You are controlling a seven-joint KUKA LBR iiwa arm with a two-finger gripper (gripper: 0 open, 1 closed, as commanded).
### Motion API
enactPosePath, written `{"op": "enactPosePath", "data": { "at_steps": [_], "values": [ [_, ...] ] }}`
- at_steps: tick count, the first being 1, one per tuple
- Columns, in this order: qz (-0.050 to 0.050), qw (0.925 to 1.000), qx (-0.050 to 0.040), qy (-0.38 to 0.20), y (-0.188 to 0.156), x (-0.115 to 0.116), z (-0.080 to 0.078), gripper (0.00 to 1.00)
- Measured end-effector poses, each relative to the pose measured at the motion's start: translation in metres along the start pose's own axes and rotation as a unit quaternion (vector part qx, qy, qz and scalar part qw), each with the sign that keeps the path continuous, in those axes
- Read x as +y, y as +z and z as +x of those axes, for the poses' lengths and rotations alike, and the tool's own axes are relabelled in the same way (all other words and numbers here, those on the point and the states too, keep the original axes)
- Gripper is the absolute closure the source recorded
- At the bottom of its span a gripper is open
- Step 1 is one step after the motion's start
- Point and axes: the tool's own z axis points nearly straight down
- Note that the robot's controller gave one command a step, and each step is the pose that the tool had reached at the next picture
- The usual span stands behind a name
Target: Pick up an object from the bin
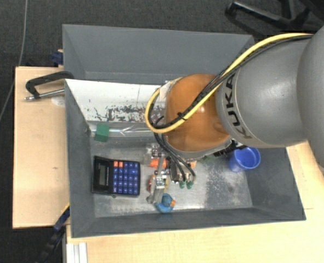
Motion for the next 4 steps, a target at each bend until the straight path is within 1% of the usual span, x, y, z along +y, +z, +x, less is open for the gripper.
{"op": "enactPosePath", "data": {
  "at_steps": [1,2,3,4],
  "values": [
    [-0.001,1.0,-0.0041,0.001,-0.004,-0.001,-0.002,0.0],
    [-0.002,0.9996,-0.0049,-0.027,0.002,-0.012,-0.013,0.0],
    [-0.001,0.9999,-0.0041,-0.012,0.03,-0.07,-0.009,0.0],
    [-0.002,0.9997,-0.0067,-0.023,0.035,-0.048,-0.064,0.0]
  ]
}}
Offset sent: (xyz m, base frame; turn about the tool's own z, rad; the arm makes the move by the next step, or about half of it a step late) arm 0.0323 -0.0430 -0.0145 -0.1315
